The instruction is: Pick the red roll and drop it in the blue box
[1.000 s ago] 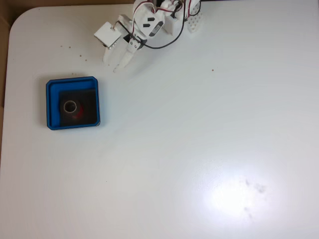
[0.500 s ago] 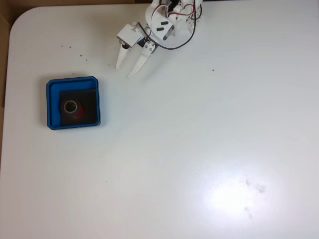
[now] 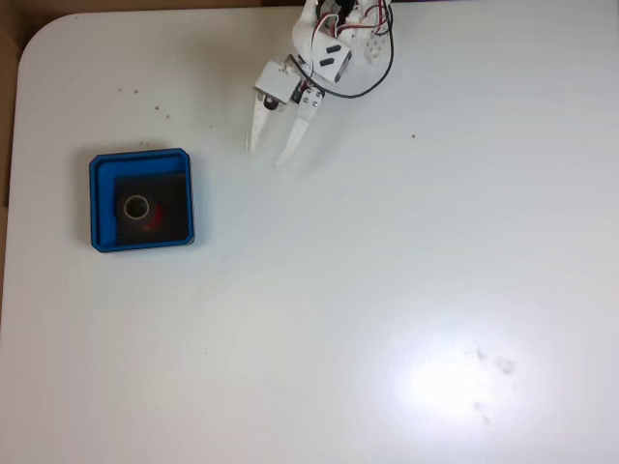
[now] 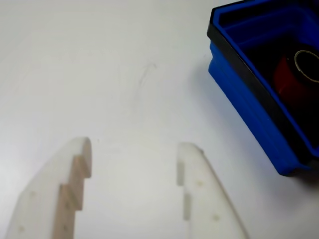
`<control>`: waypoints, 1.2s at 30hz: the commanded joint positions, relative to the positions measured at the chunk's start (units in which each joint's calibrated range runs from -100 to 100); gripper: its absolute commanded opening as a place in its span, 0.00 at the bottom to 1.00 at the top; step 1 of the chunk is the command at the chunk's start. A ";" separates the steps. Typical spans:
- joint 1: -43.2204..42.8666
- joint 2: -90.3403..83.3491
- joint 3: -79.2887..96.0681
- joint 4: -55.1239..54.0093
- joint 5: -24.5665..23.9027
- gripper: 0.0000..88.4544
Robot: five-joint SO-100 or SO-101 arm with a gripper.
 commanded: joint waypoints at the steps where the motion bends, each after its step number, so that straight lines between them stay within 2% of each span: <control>1: -6.43 -0.68 0.90 -1.54 0.03 0.18; 10: -22.64 -0.59 0.90 -1.54 0.29 0.18; 20: -36.32 -0.68 0.90 -1.54 0.38 0.18; 31: -37.40 -6.70 0.90 -1.37 0.47 0.17; 36: -37.40 -6.53 0.90 -1.37 0.12 0.11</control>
